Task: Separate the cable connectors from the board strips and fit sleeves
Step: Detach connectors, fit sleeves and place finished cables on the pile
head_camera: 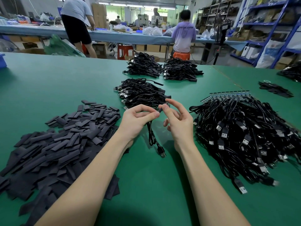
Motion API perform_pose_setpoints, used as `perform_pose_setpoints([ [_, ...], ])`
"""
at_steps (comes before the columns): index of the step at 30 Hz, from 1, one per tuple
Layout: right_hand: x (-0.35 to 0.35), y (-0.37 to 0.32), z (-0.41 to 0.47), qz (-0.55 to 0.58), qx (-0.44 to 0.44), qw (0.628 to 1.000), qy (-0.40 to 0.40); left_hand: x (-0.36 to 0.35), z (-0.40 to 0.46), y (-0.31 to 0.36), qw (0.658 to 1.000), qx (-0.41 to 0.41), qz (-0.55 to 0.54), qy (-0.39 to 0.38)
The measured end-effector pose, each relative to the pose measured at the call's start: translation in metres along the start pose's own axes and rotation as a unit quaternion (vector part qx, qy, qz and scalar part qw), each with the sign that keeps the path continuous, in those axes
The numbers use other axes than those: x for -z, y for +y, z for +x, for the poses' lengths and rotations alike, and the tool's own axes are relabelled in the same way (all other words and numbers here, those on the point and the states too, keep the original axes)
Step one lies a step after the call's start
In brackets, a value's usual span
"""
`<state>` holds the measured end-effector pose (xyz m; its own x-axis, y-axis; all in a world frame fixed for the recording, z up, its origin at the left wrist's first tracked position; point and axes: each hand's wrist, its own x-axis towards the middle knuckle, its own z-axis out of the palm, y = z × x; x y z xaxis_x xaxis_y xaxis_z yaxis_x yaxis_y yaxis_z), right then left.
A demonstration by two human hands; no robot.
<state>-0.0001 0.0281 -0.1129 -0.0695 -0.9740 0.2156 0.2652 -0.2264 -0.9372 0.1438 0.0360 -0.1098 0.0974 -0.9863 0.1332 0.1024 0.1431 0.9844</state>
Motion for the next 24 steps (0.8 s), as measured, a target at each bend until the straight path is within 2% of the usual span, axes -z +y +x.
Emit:
perform_pose_setpoints([
  [7,-0.002,-0.006,0.003,0.010,0.017,1.000,0.010,-0.006,0.000,0.001,1.000,0.005,-0.004,-0.013],
  [18,0.001,-0.011,0.001,0.041,-0.030,0.998,0.025,-0.004,-0.001,0.000,1.000,0.013,0.016,-0.013],
  [21,-0.001,-0.011,0.001,0.043,-0.028,0.998,0.026,-0.003,0.000,0.000,0.999,0.007,0.038,-0.017],
  [24,-0.002,-0.011,0.004,0.060,-0.028,0.996,0.053,-0.001,0.001,0.003,0.993,0.012,0.111,-0.036],
])
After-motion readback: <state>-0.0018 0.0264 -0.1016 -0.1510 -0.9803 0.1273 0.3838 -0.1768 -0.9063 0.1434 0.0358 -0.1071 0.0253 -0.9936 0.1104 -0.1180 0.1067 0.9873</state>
